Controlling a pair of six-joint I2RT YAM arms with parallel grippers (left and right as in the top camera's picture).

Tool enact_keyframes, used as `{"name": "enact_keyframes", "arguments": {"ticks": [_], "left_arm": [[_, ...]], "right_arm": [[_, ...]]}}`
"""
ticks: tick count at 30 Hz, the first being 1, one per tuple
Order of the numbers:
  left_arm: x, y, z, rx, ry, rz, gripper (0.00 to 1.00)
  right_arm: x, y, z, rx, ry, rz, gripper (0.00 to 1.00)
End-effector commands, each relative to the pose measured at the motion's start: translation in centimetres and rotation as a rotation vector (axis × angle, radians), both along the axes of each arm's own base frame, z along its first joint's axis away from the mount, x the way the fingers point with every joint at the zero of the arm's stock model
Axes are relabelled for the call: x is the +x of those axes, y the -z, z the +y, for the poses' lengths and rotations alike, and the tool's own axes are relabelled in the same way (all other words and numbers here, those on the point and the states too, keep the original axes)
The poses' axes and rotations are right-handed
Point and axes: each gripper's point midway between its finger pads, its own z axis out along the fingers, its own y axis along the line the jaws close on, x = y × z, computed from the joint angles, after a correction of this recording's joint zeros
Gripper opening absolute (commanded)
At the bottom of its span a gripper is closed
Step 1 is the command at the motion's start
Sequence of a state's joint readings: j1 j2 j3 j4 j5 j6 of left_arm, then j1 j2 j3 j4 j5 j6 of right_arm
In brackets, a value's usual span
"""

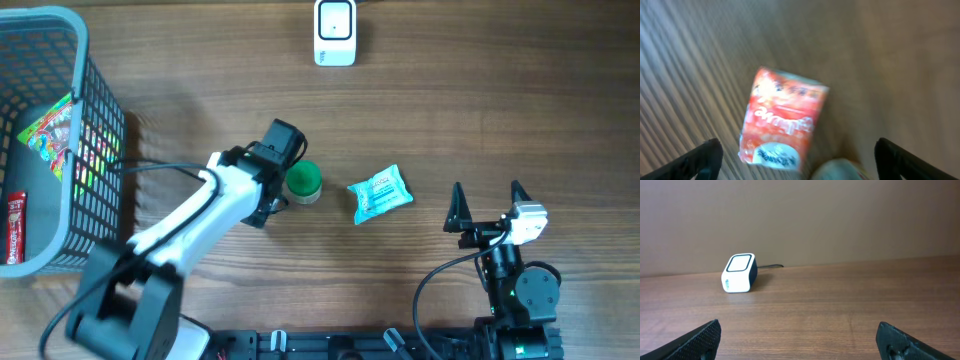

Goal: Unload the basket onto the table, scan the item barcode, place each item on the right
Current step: 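Carry the pink bag out and drop it left of the jar, then reach the left gripper into the basket toward the Haribo bag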

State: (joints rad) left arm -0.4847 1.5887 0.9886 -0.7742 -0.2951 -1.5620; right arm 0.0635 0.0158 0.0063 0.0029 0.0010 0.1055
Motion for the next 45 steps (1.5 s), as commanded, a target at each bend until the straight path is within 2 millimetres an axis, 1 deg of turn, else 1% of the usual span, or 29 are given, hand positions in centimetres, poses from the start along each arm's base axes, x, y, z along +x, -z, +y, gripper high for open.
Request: {"name": "enact_keyframes", "arguments": {"ticks": [1,5,6,8,9,10,12,14,15,16,18,19,21,23,24,25,26,28,31,33,35,37,39,42,45], "left_arm": [[2.2,-7.4,1.6,0.115,0.117,-0.196,1.0],[2.5,-14.7,4.2,0.213,0.145,-0.353,1.0],[2.6,-17.3,5.1,0.237,0.168,-0.408,1.0],[2.6,-20.9,6.8,0.279,0.2,-0.475,1.0],[2.5,-22.7,8.0,0.303,0.199,-0.504,1.0],[2.4,-23.9,9.0,0.322,0.189,-0.525,1.0],[1.7,-26.8,12.0,0.36,0.126,-0.573,1.0],[0.8,-29.0,15.0,0.388,0.063,-0.607,1.0],[0.3,-29.9,16.3,0.396,0.037,-0.619,1.0],[-0.4,-30.7,18.0,0.406,0.001,-0.629,1.0],[-1.5,-31.2,20.9,0.418,-0.072,-0.626,1.0],[-2.0,-31.0,22.3,0.419,-0.117,-0.617,1.0],[-2.6,-30.4,24.4,0.4,-0.174,-0.595,1.0],[-2.6,-29.2,26.6,0.343,-0.218,-0.578,1.0],[-2.3,-28.7,27.4,0.322,-0.225,-0.573,1.0],[-1.7,-28.1,28.4,0.293,-0.214,-0.571,1.0],[-1.1,-27.7,28.9,0.275,-0.202,-0.572,1.0],[0.8,-26.1,30.5,0.233,-0.151,-0.564,1.0],[2.7,-22.3,32.4,0.193,-0.141,-0.48,1.0],[4.1,-19.5,33.2,0.182,-0.103,-0.416,1.0],[5.3,-16.3,33.9,0.169,-0.05,-0.342,1.0],[6.0,-13.1,34.5,0.148,-0.023,-0.271,1.0],[6.3,-10.3,35.3,0.138,-0.03,-0.207,1.0],[7.0,-7.0,36.1,0.132,0.0,-0.151,1.0],[7.8,-4.9,36.9,0.137,0.003,-0.131,1.0]], "right_arm": [[0.0,-0.1,0.2,0.009,-0.009,-0.006,1.0],[0.0,-0.1,0.2,0.009,-0.009,-0.006,1.0],[0.0,-0.1,0.2,0.009,-0.009,-0.006,1.0],[0.0,-0.1,0.2,0.009,-0.009,-0.006,1.0],[0.0,-0.1,0.2,0.009,-0.009,-0.006,1.0],[0.0,-0.1,0.2,0.009,-0.009,-0.006,1.0],[0.0,-0.1,0.1,0.009,-0.008,-0.006,1.0],[0.0,-0.1,0.2,0.009,-0.009,-0.006,1.0],[0.0,-0.1,0.2,0.009,-0.009,-0.006,1.0],[0.0,-0.1,0.2,0.009,-0.009,-0.006,1.0],[0.0,-0.1,0.2,0.009,-0.009,-0.006,1.0],[0.0,-0.1,0.2,0.009,-0.009,-0.006,1.0],[0.0,-0.1,0.2,0.009,-0.009,-0.006,1.0],[0.0,-0.1,0.1,0.009,-0.008,-0.006,1.0],[0.0,-0.1,0.2,0.01,-0.009,-0.006,1.0],[0.0,-0.1,0.2,0.009,-0.009,-0.006,1.0],[0.0,-0.1,0.2,0.009,-0.009,-0.006,1.0],[0.0,-0.1,0.2,0.009,-0.009,-0.006,1.0],[0.0,-0.1,0.2,0.009,-0.009,-0.006,1.0],[0.0,-0.1,0.2,0.009,-0.009,-0.006,1.0],[0.0,-0.1,0.2,0.009,-0.009,-0.006,1.0],[0.0,-0.1,0.2,0.009,-0.009,-0.006,1.0],[0.0,-0.1,0.2,0.009,-0.009,-0.006,1.0],[0.0,-0.1,0.2,0.009,-0.009,-0.006,1.0],[0.0,-0.1,0.2,0.009,-0.009,-0.006,1.0]]}}
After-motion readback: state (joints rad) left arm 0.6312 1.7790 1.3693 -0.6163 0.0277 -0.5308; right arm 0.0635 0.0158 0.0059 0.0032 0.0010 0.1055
